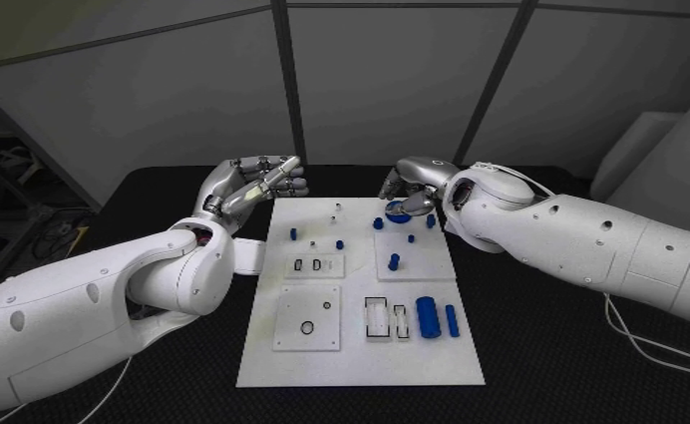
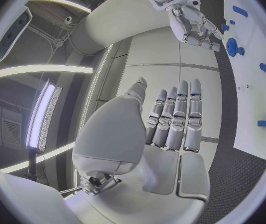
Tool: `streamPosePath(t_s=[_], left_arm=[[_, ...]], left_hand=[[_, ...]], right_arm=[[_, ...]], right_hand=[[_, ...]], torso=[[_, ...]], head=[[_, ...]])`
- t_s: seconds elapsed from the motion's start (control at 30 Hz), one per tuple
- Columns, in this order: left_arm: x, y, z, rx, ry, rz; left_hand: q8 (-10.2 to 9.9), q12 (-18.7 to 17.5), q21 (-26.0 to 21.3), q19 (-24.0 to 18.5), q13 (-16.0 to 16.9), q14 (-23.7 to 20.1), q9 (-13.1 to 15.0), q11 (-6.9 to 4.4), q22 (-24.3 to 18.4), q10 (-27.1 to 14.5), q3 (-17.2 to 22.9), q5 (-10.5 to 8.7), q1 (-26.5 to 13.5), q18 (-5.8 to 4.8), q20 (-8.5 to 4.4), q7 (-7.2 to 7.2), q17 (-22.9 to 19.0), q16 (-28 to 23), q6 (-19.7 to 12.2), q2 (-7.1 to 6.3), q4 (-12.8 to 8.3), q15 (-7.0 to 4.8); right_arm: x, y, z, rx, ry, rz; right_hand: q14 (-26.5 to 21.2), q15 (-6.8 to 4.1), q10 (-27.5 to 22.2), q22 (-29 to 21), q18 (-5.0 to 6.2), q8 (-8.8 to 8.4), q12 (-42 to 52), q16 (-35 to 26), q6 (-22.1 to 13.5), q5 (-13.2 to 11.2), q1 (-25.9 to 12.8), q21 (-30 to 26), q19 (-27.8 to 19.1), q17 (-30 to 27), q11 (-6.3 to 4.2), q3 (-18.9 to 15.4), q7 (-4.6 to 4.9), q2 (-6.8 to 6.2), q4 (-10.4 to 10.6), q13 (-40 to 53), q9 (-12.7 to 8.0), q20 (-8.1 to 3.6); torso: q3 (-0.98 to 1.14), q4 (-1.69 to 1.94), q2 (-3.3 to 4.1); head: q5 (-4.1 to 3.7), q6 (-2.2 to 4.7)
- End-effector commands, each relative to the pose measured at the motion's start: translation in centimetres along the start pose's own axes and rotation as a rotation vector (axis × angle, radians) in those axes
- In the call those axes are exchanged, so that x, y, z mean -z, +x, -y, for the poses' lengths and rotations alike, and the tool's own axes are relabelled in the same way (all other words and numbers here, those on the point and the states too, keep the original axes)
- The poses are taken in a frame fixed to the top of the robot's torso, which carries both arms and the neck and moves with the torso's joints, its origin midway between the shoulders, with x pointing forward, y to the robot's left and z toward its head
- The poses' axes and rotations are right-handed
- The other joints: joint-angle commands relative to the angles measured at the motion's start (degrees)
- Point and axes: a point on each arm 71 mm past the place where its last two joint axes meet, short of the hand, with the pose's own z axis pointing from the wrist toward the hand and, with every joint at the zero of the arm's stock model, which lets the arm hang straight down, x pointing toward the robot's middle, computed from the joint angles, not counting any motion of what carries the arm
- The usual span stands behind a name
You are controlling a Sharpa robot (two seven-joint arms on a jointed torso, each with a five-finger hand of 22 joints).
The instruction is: Assemble the parts on the task board
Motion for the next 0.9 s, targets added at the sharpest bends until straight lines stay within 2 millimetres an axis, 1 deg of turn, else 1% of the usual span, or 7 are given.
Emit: streamPosePath(t_s=[0.03,0.1,0.17,0.4,0.53,0.73,0.9], left_arm=[[0.0,0.3,0.2,0.002,0.007,-0.029],[0.1,0.3,0.2,0.003,0.007,-0.031],[0.1,0.3,0.2,0.004,0.008,-0.033],[0.2,0.4,0.2,0.007,0.007,-0.040],[0.2,0.4,0.3,0.008,0.007,-0.040],[0.2,0.4,0.3,0.007,0.006,-0.040],[0.3,0.5,0.3,0.009,0.007,-0.042]], left_hand=[[-0.26,-0.30,0.26,0.41,-0.08,0.49,-0.09,-0.01,0.07,0.54,-0.03,-0.26,-0.12,-0.47,-0.07,0.06,0.08,-0.36,0.44,0.07,-0.25,-0.01],[-0.29,-0.33,0.26,0.44,-0.08,0.48,-0.09,-0.01,0.07,0.54,-0.05,-0.26,-0.14,-0.47,-0.08,0.07,0.08,-0.40,0.44,0.07,-0.25,-0.01],[-0.42,-0.47,0.27,0.51,-0.09,0.45,-0.10,0.03,0.05,0.51,-0.09,-0.26,-0.21,-0.49,-0.08,0.13,0.10,-0.55,0.42,0.09,-0.28,0.02],[-0.57,-0.63,0.27,0.57,-0.10,0.41,-0.11,0.09,0.02,0.44,-0.14,-0.25,-0.27,-0.50,-0.08,0.19,0.13,-0.73,0.38,0.12,-0.32,0.06],[-0.63,-0.70,0.26,0.59,-0.10,0.40,-0.12,0.11,0.01,0.42,-0.16,-0.25,-0.30,-0.51,-0.08,0.22,0.14,-0.80,0.37,0.13,-0.34,0.07],[-0.74,-0.81,0.25,0.61,-0.10,0.38,-0.12,0.15,-0.01,0.38,-0.20,-0.25,-0.35,-0.52,-0.07,0.28,0.16,-0.91,0.34,0.14,-0.37,0.10],[-0.79,-0.87,0.25,0.62,-0.11,0.38,-0.12,0.18,-0.02,0.35,-0.22,-0.24,-0.39,-0.53,-0.07,0.31,0.17,-0.97,0.32,0.16,-0.38,0.11]], right_arm=[[-0.2,0.2,0.0,0.095,0.033,-0.042],[-0.3,0.2,-0.1,0.101,0.035,-0.047],[-0.4,0.2,-0.1,0.103,0.036,-0.049],[-0.7,0.5,-0.3,0.111,0.039,-0.068],[-0.9,0.6,-0.4,0.112,0.039,-0.075],[-1.1,0.7,-0.3,0.114,0.044,-0.082],[-1.3,0.8,-0.4,0.114,0.044,-0.084]], right_hand=[[2.38,0.36,-0.50,3.87,-0.65,-0.26,-0.03,3.80,-0.55,-0.16,0.21,3.27,0.92,3.92,0.11,0.02,-0.08,-0.30,0.55,0.09,0.02,0.07],[2.36,0.39,-0.76,6.20,-0.95,-0.29,-0.06,5.92,-0.73,-0.23,0.31,5.15,1.53,6.18,0.14,-0.05,-0.04,-0.34,0.64,0.11,0.01,0.19],[2.39,0.44,-0.96,7.91,-1.17,-0.30,-0.07,7.45,-0.86,-0.24,0.39,6.50,2.03,7.85,0.19,-0.08,-0.04,-0.30,0.73,0.12,0.01,0.27],[2.56,0.55,-1.18,11.96,-1.71,-0.33,0.01,10.93,-1.31,-0.32,0.66,9.66,3.26,11.64,0.29,-0.07,-0.04,-0.19,0.88,0.19,-0.01,0.45],[2.64,0.56,-0.91,13.24,-1.89,-0.33,0.12,12.00,-1.44,-0.36,0.73,10.65,3.66,12.82,0.27,0.05,-0.06,-0.07,0.97,0.25,-0.01,0.48],[2.72,0.59,-0.80,14.47,-2.05,-0.34,0.12,13.00,-1.60,-0.39,0.83,11.58,4.05,13.93,0.27,0.20,-0.06,-0.04,1.01,0.27,-0.01,0.51],[2.73,0.61,-0.72,14.97,-2.12,-0.34,0.13,13.42,-1.66,-0.39,0.84,11.99,4.17,14.37,0.28,0.30,-0.05,0.01,1.06,0.27,-0.01,0.53]], torso=[[-0.19,0.16,0.87],[-0.28,0.21,1.17],[-0.32,0.25,1.27],[-0.41,0.43,1.69],[-0.35,0.40,1.74],[-0.38,0.42,1.78],[-0.32,0.40,1.84]], head=[[-0.13,-0.02],[-0.18,0.11],[-0.23,0.03],[-0.25,-0.01],[-0.22,-0.13],[-0.22,-0.30],[-0.29,-0.48]])
